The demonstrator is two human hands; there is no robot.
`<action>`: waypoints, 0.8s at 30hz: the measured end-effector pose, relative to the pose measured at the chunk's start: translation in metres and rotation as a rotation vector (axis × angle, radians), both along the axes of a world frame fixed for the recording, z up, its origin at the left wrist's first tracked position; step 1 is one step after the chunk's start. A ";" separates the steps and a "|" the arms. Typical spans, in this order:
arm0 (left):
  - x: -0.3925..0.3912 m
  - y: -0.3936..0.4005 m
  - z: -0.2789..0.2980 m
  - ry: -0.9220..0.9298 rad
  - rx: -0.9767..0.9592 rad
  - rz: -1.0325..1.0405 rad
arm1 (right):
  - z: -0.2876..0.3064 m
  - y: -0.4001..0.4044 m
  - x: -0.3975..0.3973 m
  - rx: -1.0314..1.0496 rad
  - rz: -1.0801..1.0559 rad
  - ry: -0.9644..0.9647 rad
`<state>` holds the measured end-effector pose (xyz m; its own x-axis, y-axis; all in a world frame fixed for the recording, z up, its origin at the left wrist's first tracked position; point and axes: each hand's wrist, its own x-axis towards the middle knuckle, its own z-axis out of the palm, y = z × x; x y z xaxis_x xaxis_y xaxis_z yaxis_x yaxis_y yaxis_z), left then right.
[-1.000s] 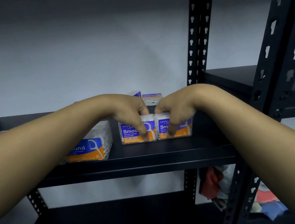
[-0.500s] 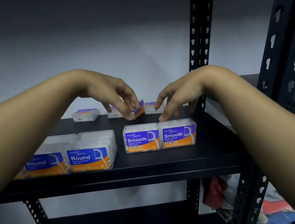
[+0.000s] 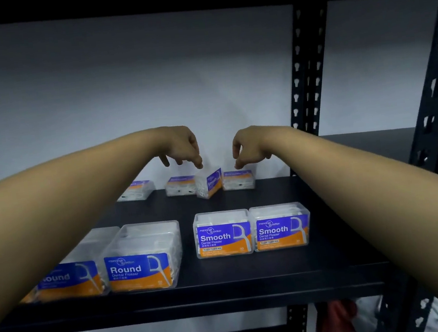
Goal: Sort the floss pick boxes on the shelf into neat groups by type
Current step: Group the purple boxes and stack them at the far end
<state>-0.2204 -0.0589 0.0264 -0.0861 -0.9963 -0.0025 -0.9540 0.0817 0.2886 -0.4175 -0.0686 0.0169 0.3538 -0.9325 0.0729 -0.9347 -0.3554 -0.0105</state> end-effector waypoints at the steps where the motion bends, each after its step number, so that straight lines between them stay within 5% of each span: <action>1: -0.004 -0.006 -0.001 -0.009 0.008 0.003 | -0.003 -0.006 0.001 -0.008 -0.005 0.028; 24: -0.027 -0.052 -0.025 -0.154 0.106 0.011 | -0.042 -0.067 0.001 0.094 -0.006 0.150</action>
<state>-0.2476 -0.1114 0.0015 -0.0658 -0.9907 -0.1195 -0.9882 0.0482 0.1451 -0.4168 -0.1351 -0.0249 0.3482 -0.9349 -0.0681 -0.9305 -0.3536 0.0958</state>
